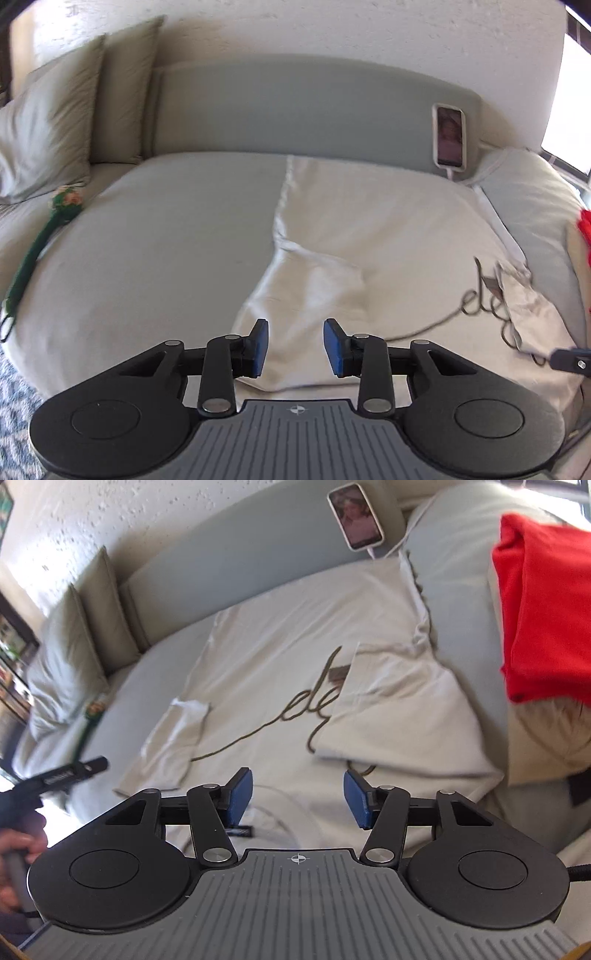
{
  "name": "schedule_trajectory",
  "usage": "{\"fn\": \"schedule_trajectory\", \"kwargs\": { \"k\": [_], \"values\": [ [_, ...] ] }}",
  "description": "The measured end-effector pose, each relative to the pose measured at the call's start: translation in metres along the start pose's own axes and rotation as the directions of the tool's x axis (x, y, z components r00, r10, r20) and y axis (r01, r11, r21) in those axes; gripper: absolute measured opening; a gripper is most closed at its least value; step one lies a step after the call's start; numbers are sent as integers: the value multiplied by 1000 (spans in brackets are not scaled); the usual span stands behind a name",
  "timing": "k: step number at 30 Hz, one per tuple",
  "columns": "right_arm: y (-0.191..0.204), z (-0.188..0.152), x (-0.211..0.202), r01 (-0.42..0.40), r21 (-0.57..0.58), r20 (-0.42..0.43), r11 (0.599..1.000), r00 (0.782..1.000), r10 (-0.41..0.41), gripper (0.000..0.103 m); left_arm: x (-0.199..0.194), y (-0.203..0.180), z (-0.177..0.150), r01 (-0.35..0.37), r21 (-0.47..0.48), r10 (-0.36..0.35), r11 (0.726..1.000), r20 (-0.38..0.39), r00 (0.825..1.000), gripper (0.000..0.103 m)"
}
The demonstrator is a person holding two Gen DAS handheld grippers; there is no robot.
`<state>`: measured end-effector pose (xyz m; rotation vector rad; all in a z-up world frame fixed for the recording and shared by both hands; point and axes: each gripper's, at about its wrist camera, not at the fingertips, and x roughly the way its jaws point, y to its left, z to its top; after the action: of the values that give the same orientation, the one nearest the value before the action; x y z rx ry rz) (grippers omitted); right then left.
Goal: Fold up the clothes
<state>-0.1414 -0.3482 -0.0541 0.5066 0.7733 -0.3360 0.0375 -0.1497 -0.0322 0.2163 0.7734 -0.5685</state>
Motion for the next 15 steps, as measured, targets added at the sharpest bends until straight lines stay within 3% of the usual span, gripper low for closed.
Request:
{"fn": "schedule_trajectory", "kwargs": {
  "k": [1, 4, 6, 8, 10, 12, 13, 15],
  "values": [
    [4, 2, 10, 35, -37, -13, 999, 999, -35, 53, 10, -10, -5, 22, 31, -21, 999, -40, 999, 24],
    [7, -3, 38, 91, -94, -109, 991, 989, -101, 53, 23, -36, -30, 51, 151, -30, 987, -143, 989, 23],
    [13, -16, 37, 84, -154, -131, 984, 986, -105, 55, 10, -52, -49, 44, 275, -9, 960, -127, 992, 19],
    [20, -31, 27, 58, -226, -187, 972, 977, -102, 55, -2, -51, -61, 62, 287, -8, 956, -186, 982, 18],
    [18, -48, 18, 21, -232, -285, 973, 954, -89, 54, -13, -47, -70, 72, 297, -3, 952, -228, 974, 20],
    [11, -60, 10, -3, -193, -357, 981, 932, -67, 43, -29, -42, -71, 96, 253, -39, 963, -221, 975, 22],
    [8, -61, 4, -14, -171, -356, 985, 933, -49, 43, -37, -39, -71, 108, 231, -58, 967, -216, 975, 23],
    [7, -56, -12, -29, -138, -293, 990, 956, -13, 43, -47, -42, -62, 123, 192, -94, 974, -156, 983, 31]
  ]
}}
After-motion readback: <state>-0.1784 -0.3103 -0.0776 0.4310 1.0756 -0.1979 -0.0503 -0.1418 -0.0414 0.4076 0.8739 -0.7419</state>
